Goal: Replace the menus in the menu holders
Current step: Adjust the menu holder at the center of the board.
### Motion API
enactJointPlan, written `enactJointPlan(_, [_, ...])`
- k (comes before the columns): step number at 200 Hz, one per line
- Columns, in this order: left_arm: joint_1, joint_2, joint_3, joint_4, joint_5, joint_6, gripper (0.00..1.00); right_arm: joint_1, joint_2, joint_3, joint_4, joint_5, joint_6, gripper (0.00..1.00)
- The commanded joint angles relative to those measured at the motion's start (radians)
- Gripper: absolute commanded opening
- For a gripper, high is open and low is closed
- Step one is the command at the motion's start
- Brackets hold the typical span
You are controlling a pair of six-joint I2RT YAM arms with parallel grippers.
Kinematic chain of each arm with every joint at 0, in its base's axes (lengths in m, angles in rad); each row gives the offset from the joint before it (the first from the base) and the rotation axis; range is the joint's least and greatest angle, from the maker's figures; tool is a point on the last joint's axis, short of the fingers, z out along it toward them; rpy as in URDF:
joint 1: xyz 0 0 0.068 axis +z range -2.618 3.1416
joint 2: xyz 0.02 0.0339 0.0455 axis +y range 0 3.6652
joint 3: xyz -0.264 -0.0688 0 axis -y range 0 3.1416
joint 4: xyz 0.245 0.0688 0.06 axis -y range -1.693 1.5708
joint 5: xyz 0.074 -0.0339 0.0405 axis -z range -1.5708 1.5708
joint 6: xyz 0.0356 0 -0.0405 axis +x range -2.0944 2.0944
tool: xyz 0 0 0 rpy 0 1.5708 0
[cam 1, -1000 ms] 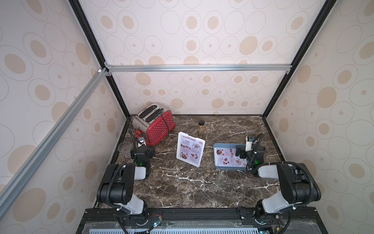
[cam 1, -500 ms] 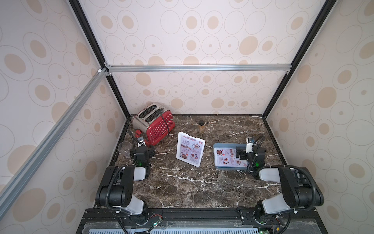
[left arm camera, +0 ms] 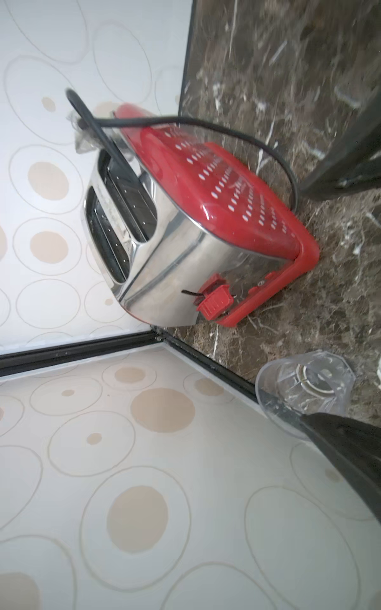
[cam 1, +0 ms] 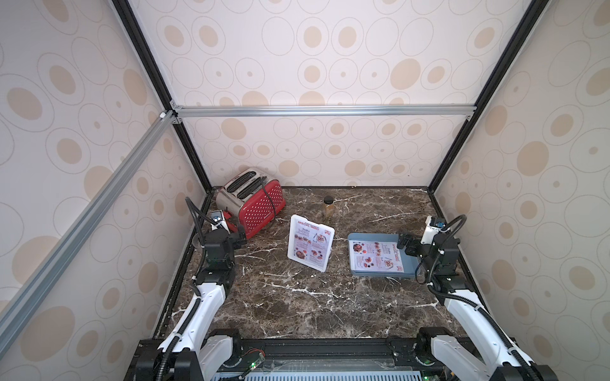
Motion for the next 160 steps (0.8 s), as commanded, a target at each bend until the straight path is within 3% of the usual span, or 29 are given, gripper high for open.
enactJointPlan(1, [-0.002,-0.055,0.101,-0.285,0.093,-0.161,1.00,0.031,0.027,0.130,-0.222,-0.193,0.083,1.00])
enactJointPlan(21, [-0.002,-0.102,0.127,-0.380,0.174,-0.255,1.00,0.128,0.086,0.252,-0.338,-0.258,0.071,1.00])
enactJointPlan(62, [-0.030,-0.186,0.113,-0.450,0.283,-0.448,0.99,0.366,0.281,0.552,-0.554,-0.391,-0.080,0.95])
enactJointPlan(115, [-0.301,-0.153,0.058,-0.383,0.218,-0.597,0.94,0.489,0.601,0.939,-0.752,-0.543,-0.156,0.82])
enactJointPlan(160, [-0.437,-0.029,0.048,-0.281,0.165,-0.642,0.87,0.546,0.791,1.137,-0.841,-0.516,-0.146,0.75])
